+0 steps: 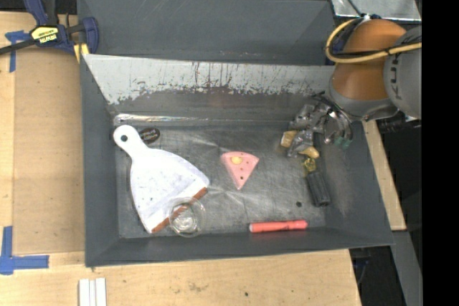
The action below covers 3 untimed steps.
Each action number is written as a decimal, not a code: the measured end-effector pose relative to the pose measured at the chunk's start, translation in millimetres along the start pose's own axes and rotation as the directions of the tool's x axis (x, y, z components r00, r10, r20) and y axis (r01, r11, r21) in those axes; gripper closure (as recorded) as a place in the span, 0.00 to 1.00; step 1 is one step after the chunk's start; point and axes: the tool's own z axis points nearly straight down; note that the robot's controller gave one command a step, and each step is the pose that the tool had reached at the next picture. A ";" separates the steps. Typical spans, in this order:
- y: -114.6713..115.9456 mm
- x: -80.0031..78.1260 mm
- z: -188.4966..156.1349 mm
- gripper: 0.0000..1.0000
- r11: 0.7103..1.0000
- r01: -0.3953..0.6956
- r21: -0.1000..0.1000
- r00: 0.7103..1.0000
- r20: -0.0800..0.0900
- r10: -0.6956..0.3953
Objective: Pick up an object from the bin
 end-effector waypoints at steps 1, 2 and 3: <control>-0.1 1.3 -3.2 1.00 1.000 0.000 0.000 1.000 -0.004 0.000; -0.2 3.0 -23.9 1.00 1.000 0.000 0.000 1.000 -0.011 0.000; -0.2 0.1 -42.6 1.00 1.000 0.000 -0.001 1.000 -0.001 0.000</control>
Offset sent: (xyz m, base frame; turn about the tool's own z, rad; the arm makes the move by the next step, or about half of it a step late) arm 0.0001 0.0000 0.0221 0.0000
